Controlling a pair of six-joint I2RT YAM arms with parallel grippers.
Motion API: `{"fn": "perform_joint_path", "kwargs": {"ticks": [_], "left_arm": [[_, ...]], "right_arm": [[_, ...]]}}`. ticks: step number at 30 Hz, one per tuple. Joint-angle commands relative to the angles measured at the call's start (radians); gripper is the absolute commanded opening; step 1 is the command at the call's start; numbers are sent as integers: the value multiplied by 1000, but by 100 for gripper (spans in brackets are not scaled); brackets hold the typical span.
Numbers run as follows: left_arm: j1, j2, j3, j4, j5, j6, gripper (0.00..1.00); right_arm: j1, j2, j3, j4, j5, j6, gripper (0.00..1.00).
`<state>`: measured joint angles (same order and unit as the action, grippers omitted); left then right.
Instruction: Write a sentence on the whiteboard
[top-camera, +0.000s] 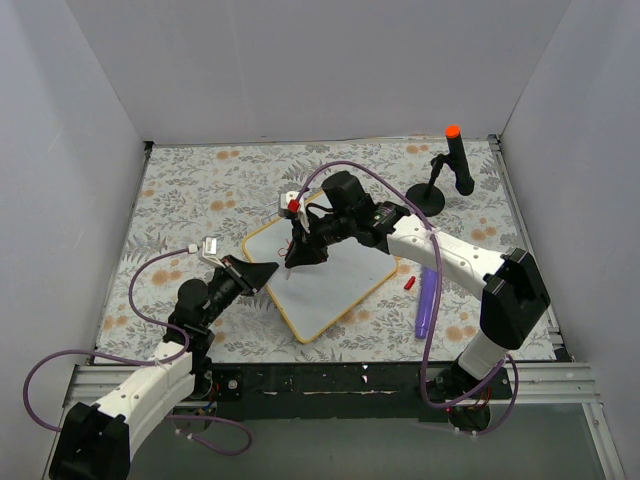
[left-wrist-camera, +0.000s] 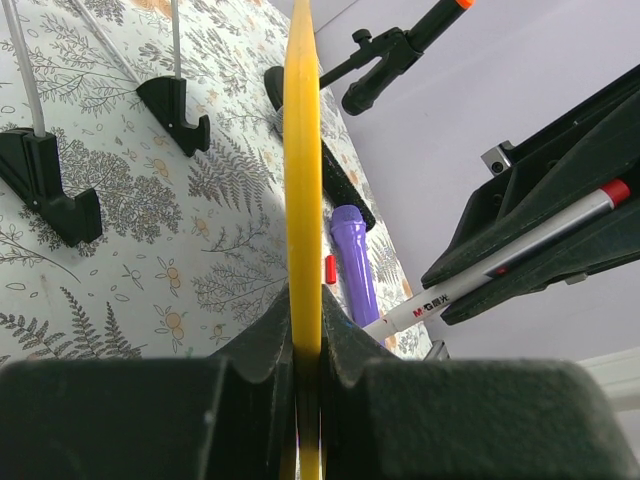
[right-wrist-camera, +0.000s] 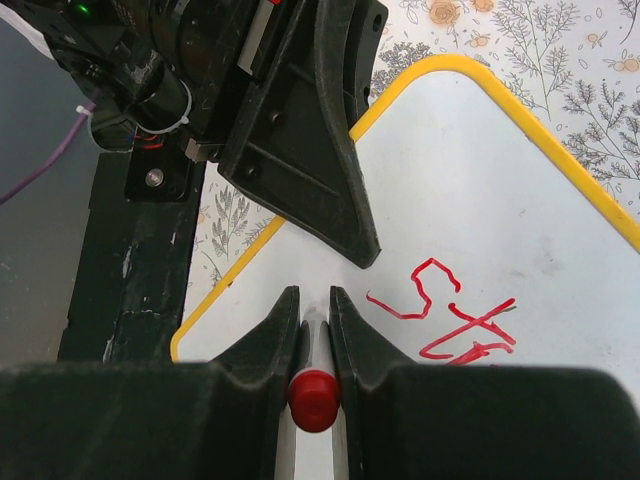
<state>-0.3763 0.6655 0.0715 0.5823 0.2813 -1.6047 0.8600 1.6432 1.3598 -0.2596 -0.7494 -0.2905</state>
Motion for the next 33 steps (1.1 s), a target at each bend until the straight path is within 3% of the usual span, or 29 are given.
{"fn": "perform_joint_path", "kwargs": {"ticks": [1,33], "left_arm": [[-3,-17,10,188,22,-29,0],[-3,-14,7,205,25,-12,0]], "right_arm": [[8,13,27,28,2,2,1],[8,-29,-120,48,-13,-19,1]]}}
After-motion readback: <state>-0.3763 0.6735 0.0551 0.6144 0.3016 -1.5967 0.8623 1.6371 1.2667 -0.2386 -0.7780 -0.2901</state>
